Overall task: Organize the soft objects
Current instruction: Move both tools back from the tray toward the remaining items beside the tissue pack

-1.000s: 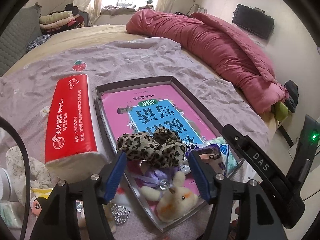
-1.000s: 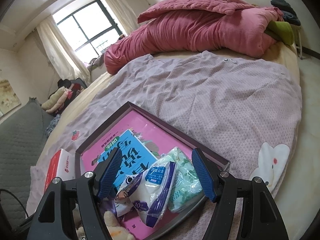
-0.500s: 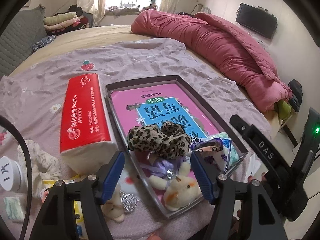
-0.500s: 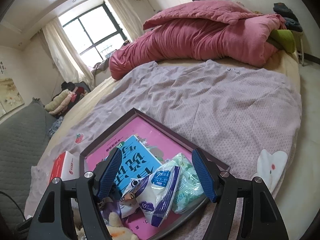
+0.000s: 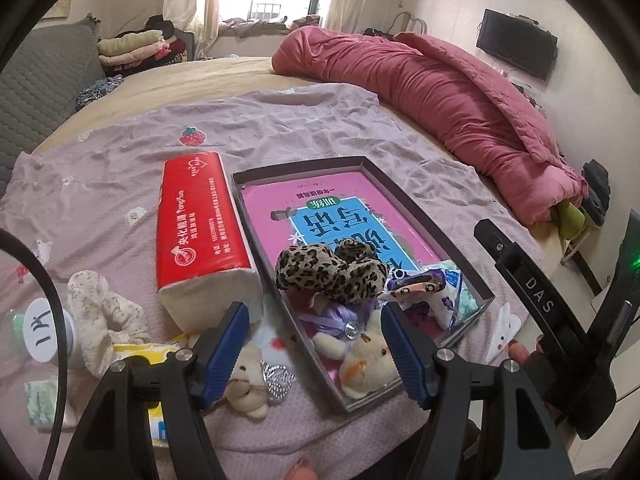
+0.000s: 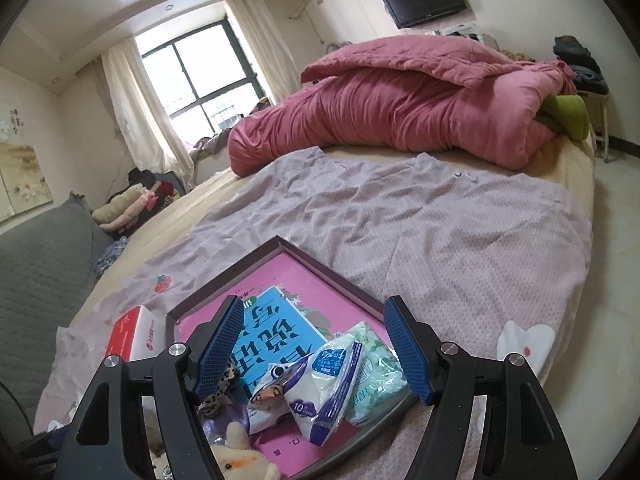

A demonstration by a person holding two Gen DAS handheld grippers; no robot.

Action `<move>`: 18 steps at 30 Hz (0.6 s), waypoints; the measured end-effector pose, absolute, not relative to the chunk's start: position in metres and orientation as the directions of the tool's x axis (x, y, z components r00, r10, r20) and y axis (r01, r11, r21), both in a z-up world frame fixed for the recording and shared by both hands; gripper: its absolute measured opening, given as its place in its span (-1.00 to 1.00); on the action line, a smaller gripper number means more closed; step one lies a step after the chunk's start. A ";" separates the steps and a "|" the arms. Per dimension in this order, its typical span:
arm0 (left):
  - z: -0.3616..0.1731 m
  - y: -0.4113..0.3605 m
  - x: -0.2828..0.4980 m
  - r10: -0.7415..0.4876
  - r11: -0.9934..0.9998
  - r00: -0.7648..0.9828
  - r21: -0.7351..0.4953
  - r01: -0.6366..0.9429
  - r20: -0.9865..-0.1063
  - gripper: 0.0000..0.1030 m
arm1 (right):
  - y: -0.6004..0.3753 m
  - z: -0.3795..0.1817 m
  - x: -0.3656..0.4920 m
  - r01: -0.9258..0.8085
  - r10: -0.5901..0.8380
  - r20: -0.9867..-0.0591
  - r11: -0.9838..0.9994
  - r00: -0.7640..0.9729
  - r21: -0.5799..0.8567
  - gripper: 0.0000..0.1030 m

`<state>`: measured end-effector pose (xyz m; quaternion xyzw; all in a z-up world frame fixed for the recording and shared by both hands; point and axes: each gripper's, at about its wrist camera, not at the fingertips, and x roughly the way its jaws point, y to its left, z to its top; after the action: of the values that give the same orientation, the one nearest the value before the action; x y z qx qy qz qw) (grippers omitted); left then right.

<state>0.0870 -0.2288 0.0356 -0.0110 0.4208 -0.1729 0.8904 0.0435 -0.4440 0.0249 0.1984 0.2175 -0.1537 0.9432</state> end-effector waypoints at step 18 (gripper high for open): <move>0.069 -0.210 0.052 -0.324 0.939 0.610 -0.168 0.301 -0.723 0.32 | -0.422 0.045 0.022 0.375 -0.256 -0.459 0.907 0.851 0.191 0.43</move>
<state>0.0519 -0.2099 0.0690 -0.0147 0.4056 -0.1741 0.8972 0.0216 -0.4224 0.0453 0.1380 0.2168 -0.1656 0.9521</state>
